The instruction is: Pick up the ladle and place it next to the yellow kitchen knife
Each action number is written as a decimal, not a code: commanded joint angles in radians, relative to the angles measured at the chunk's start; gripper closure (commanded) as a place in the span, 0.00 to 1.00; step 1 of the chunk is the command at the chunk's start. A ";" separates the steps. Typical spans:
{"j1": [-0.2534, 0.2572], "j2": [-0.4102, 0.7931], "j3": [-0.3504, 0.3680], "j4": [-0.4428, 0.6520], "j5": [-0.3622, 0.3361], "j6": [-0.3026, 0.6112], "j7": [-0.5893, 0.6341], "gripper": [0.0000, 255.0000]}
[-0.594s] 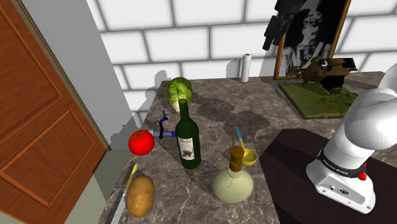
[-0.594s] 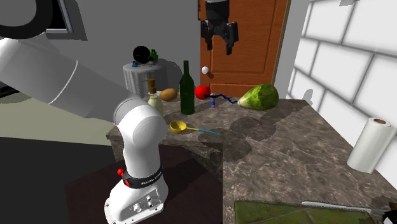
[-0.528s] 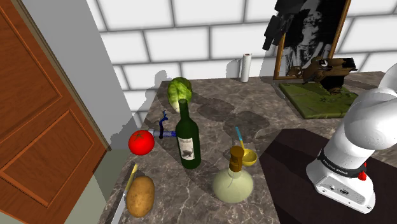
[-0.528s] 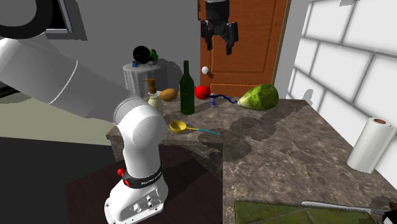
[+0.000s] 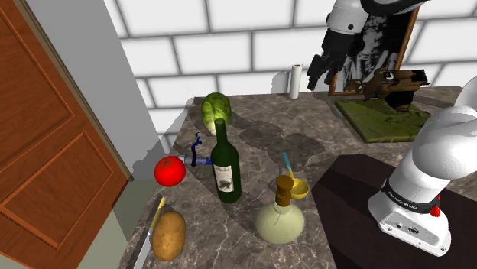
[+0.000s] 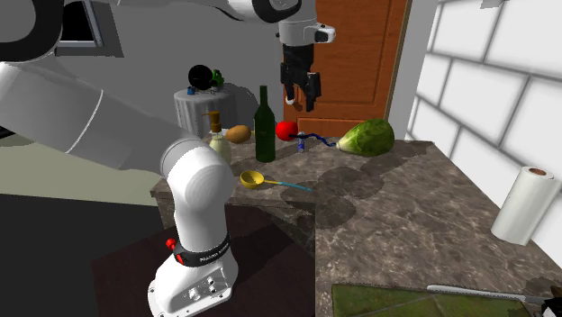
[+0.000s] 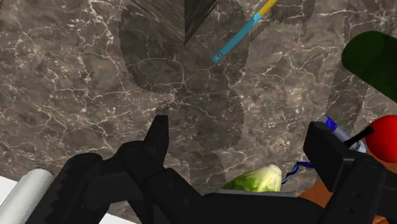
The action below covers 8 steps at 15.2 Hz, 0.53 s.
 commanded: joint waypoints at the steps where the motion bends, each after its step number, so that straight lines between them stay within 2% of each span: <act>1: -0.006 -0.006 0.029 -0.068 0.027 0.053 0.061 0.00; 8: -0.003 0.019 0.137 -0.258 0.144 0.239 0.261 0.00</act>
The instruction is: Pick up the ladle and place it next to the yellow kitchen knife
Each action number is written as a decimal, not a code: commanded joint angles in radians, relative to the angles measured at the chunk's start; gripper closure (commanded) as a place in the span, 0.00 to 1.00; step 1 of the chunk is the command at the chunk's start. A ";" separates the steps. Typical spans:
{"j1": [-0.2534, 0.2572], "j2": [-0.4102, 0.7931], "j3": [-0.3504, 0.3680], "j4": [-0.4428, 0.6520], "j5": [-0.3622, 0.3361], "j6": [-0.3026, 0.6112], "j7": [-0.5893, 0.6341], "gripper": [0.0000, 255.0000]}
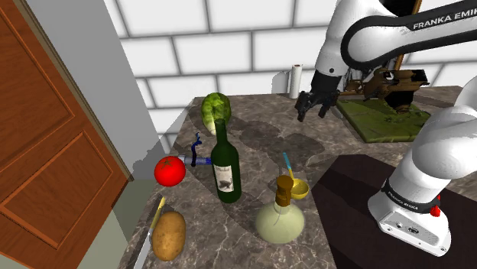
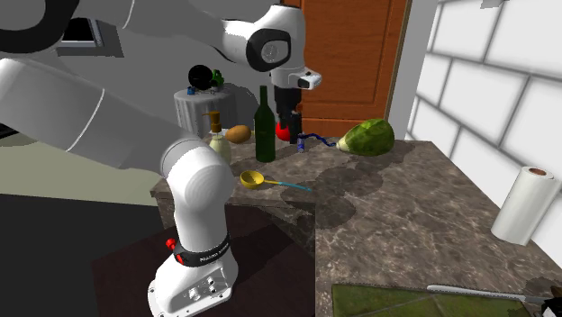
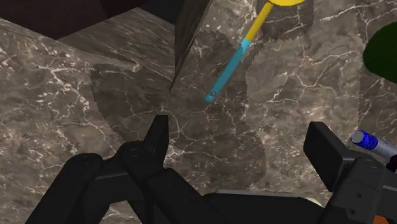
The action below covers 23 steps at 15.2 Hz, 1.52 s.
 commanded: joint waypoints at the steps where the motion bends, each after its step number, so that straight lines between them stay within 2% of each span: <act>1: 0.005 0.017 0.034 -0.048 0.039 0.059 0.060 0.00; 8: 0.049 0.181 0.165 -0.162 0.205 0.317 0.254 0.00; 14: 0.100 0.456 0.272 -0.179 0.372 0.600 0.392 0.00; 23: 0.127 0.672 0.292 -0.159 0.447 0.802 0.350 0.00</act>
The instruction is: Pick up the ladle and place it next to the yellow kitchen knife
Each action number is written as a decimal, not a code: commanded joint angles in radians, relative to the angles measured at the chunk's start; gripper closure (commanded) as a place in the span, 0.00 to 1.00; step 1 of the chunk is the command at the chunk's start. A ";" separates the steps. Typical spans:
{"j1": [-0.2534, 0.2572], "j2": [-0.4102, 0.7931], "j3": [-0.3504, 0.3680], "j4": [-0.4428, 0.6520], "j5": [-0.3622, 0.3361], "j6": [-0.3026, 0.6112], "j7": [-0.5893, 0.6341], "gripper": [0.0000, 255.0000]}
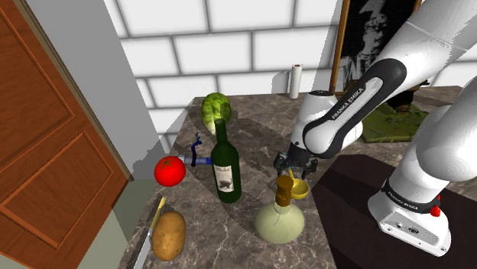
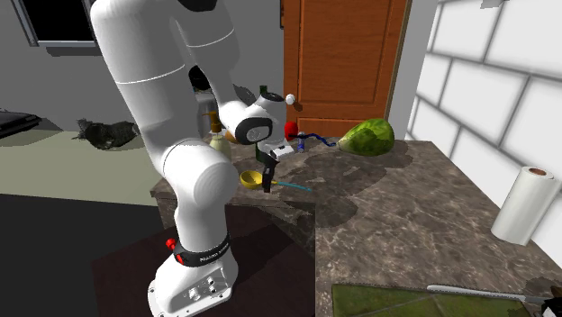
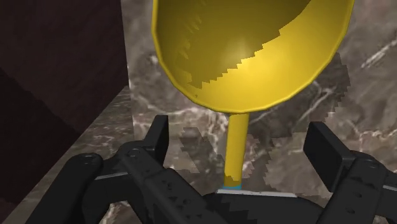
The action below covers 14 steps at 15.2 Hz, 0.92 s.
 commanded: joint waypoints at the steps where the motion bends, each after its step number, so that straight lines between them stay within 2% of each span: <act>1: 0.005 0.022 0.000 0.001 0.012 0.023 -0.010 0.00; 7: 0.005 0.022 0.000 0.001 0.011 0.022 -0.010 0.00; 8: 0.005 0.022 0.000 0.001 0.011 0.022 -0.010 1.00; 14: 0.005 0.023 0.001 0.001 0.012 0.023 -0.009 1.00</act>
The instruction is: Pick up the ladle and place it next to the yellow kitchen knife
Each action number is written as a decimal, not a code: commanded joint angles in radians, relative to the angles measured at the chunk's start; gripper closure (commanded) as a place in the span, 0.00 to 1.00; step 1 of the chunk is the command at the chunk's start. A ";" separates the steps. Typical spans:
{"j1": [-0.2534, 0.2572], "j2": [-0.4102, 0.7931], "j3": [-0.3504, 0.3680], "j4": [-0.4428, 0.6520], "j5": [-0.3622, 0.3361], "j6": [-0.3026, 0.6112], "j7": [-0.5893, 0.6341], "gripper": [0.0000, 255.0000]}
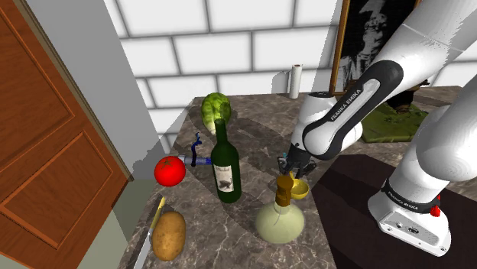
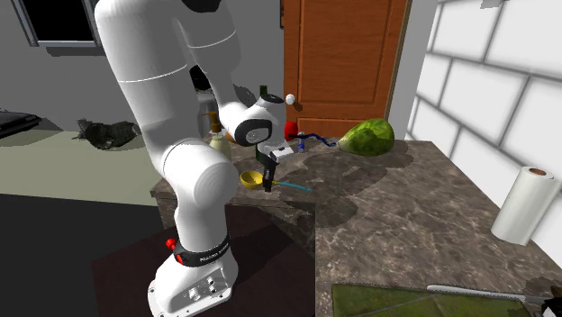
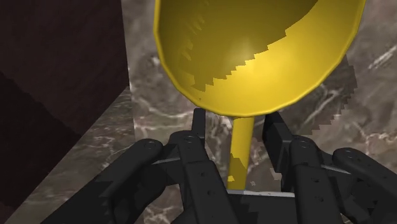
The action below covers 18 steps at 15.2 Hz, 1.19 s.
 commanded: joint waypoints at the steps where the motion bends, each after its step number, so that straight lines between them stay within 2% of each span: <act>1: 0.000 0.005 0.001 0.003 0.000 0.003 -0.001 1.00; 3: 0.001 0.003 0.001 0.003 0.000 0.002 -0.001 1.00; 18: -0.036 -0.323 -0.019 0.019 -0.120 -0.340 0.112 1.00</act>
